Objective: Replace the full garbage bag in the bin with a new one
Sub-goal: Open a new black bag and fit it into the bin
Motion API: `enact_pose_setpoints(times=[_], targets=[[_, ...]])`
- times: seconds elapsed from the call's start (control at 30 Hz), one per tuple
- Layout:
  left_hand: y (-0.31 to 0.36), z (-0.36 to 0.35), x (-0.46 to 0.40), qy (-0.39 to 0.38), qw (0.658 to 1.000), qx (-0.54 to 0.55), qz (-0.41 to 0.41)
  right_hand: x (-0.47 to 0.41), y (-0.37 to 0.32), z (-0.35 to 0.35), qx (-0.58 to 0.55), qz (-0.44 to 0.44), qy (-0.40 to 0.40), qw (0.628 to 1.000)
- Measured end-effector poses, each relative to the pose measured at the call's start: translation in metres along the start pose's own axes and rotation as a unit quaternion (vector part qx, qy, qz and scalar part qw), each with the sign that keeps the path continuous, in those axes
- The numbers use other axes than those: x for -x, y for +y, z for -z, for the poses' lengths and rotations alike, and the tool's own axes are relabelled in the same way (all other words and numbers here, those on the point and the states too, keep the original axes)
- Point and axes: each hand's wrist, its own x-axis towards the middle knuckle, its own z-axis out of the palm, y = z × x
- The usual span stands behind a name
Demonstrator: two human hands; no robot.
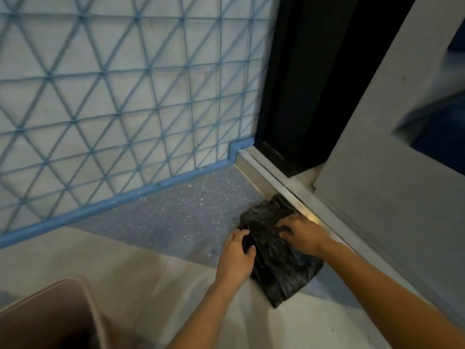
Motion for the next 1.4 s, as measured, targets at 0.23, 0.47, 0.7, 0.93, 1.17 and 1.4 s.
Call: enact_pose_setpoints(times=[0.23,0.47,0.7,0.93,1.17,1.4], targets=[[-0.036,-0.113,-0.041,-0.066,0.994,-0.064,0.065,-0.048,0.089,-0.086,-0.083,-0.077,-0.005,0.994],[-0.057,-0.166,-0.062,-0.101,0.981,-0.054,0.156,-0.069,0.111,-0.14,-0.137,-0.156,0.006,0.978],[-0.078,-0.167,-0.059,0.054,0.975,0.097,0.19,-0.06,0.103,-0.178,-0.104,-0.157,0.039,0.981],[-0.062,-0.114,-0.043,0.074,0.833,0.418,0.354,-0.026,0.042,-0.146,-0.297,-0.028,0.156,0.942],[-0.064,-0.042,-0.016,0.048,0.848,0.451,0.273,0.034,-0.038,-0.094,-0.371,0.079,0.075,0.922],[-0.012,0.059,0.026,0.05,0.862,0.483,0.145,0.089,-0.083,-0.013,-0.288,0.067,0.02,0.955]])
